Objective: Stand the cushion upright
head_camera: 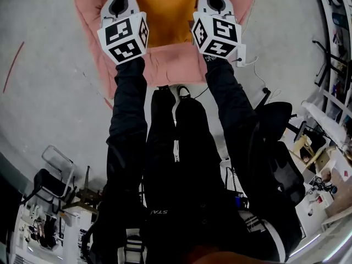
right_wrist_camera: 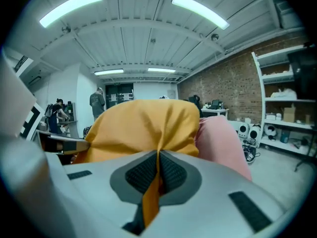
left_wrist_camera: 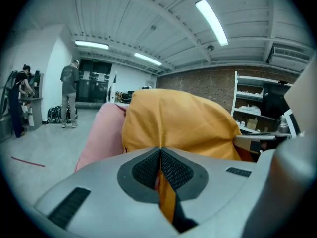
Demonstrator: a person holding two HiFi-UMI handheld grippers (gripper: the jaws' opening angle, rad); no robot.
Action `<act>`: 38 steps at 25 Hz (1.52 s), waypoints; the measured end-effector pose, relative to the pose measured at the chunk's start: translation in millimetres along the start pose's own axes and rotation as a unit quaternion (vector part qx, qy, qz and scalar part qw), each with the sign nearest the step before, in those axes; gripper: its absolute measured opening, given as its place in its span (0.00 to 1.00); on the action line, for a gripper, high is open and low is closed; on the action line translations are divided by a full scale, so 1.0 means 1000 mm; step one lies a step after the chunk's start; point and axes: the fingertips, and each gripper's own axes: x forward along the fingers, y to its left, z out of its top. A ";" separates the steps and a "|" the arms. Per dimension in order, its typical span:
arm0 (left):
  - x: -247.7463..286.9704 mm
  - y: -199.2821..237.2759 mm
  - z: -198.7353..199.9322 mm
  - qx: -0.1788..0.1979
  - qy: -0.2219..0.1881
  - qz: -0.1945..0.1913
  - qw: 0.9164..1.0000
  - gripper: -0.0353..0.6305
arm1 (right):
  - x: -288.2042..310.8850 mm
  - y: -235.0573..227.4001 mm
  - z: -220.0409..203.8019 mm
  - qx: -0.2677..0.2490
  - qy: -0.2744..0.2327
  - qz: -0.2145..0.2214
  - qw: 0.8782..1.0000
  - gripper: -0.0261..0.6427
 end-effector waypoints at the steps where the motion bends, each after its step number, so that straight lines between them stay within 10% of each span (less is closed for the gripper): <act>1: 0.009 0.002 -0.013 0.006 0.014 -0.002 1.000 0.06 | 0.007 0.000 -0.014 -0.005 0.016 0.003 1.000 0.06; 7: 0.028 0.004 -0.081 0.031 0.069 -0.026 0.997 0.06 | 0.021 -0.011 -0.097 -0.022 0.110 0.010 0.994 0.07; 18: 0.021 0.002 -0.103 0.034 0.109 -0.021 0.993 0.15 | 0.006 -0.027 -0.108 -0.014 0.165 0.007 0.986 0.26; 38: -0.268 -0.091 0.103 -0.070 0.002 0.013 0.997 0.05 | -0.265 0.069 0.146 -0.029 0.010 0.164 0.986 0.06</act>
